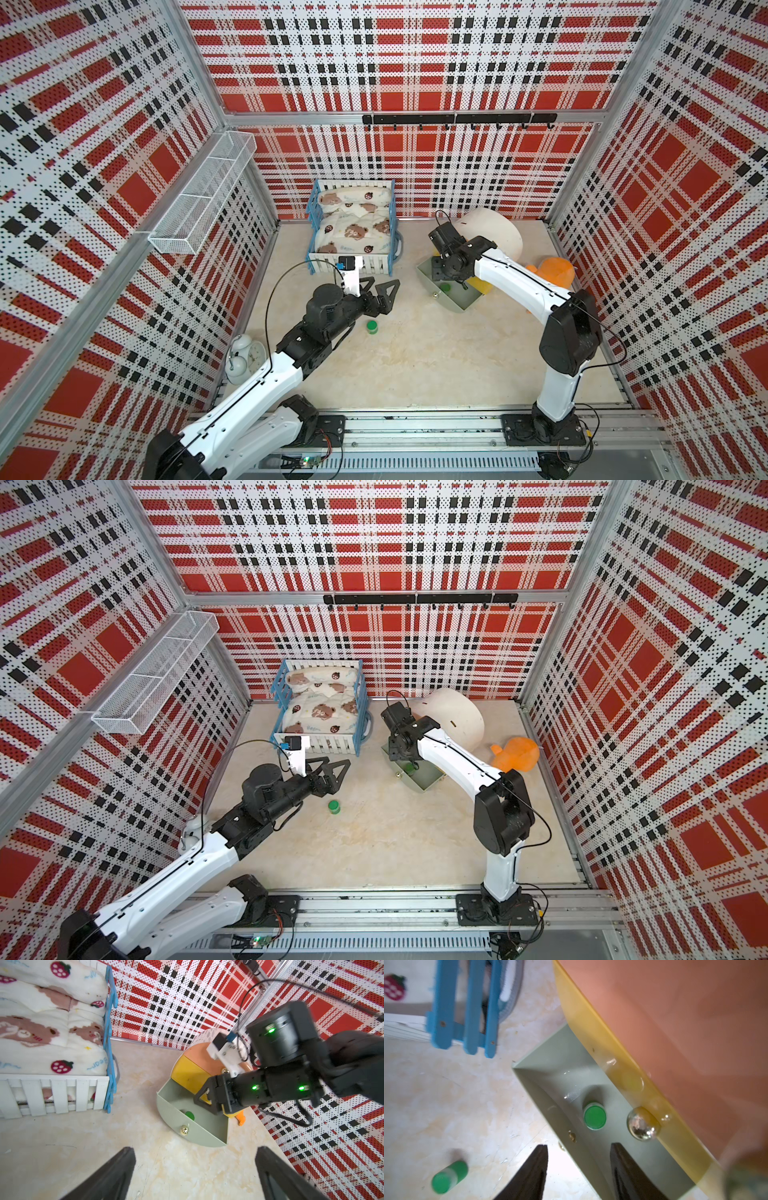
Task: Put the paint cans in the drawer according to color
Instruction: Place the paint can in the drawer, then adjust the paint can at the center of the board.
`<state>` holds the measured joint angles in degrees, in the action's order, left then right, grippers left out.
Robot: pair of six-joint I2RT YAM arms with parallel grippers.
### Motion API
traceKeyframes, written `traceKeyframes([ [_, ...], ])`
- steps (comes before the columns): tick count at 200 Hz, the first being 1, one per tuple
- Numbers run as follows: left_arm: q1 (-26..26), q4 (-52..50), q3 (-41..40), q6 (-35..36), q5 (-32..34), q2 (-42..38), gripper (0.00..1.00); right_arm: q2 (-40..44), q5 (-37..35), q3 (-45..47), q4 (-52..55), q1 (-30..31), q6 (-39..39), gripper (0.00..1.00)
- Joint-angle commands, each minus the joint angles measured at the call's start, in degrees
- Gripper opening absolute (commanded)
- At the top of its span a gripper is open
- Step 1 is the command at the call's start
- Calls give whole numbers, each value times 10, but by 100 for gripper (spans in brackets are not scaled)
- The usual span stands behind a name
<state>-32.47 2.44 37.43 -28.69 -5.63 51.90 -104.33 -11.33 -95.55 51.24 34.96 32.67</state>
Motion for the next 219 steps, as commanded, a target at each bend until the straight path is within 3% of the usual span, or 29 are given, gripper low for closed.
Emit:
traceKeyframes([
  [1,4,-72,35,-27,22,14,95,60,33,-21,8,-1,-28,55],
  [38,-5,-152,53,-62,58,42,94,119,47,-23,10,-1,-37,55],
  [118,-92,-245,55,-104,234,92,84,219,42,-13,-28,-17,-42,56],
  [155,-81,-263,47,-108,240,139,82,261,41,7,-69,-39,-39,59],
  [185,-35,-260,33,-93,190,180,78,326,28,86,-130,-43,-44,68],
  [219,-18,-253,29,-73,172,221,73,400,6,182,-178,-54,-44,73],
])
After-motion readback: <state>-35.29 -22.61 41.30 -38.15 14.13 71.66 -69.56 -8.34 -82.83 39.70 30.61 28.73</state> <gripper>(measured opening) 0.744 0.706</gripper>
